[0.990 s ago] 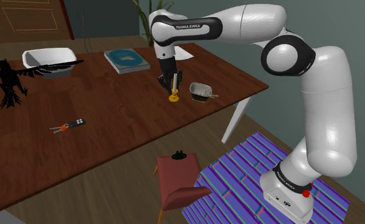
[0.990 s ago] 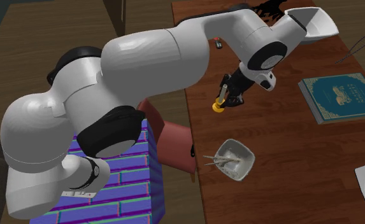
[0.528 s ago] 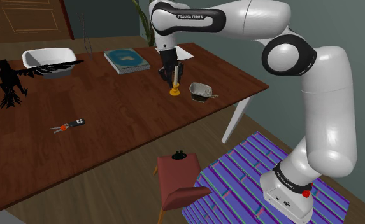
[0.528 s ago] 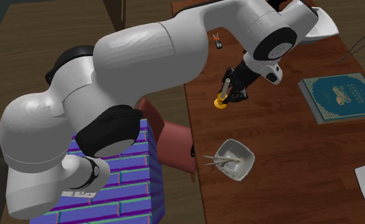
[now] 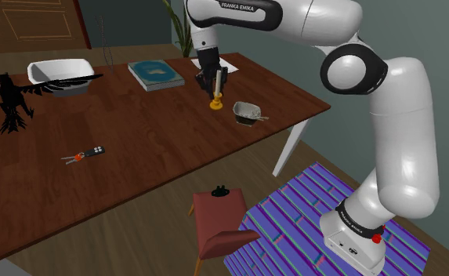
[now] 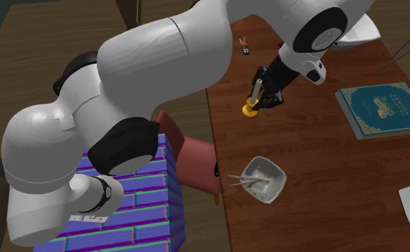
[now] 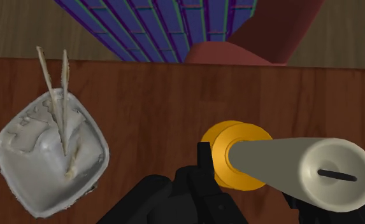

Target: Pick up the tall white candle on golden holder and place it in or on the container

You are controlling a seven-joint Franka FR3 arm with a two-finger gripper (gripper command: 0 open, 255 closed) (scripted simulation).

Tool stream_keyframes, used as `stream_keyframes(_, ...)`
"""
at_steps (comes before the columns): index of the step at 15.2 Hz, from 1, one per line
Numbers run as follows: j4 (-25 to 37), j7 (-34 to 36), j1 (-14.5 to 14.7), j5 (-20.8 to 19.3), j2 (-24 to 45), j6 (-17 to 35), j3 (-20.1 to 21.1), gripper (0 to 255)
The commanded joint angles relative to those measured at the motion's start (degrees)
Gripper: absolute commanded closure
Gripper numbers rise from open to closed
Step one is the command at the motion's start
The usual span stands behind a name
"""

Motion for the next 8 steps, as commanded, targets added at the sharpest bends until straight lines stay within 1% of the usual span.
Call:
stream_keyframes(1, 2.47, 0.02, 0.21, -0.05, 0.57, -1.92, -0.01, 255)
stream_keyframes(3, 4.83, 0.02, 0.41, -0.12, 1.17, -3.68, -0.03, 255)
stream_keyframes(5, -0.4, -2.2, -1.73, -0.36, -1.79, -1.42, -0.48, 255)
stream_keyframes(8, -6.17, -5.57, -4.67, -0.86, -5.03, 1.14, -1.31, 255)
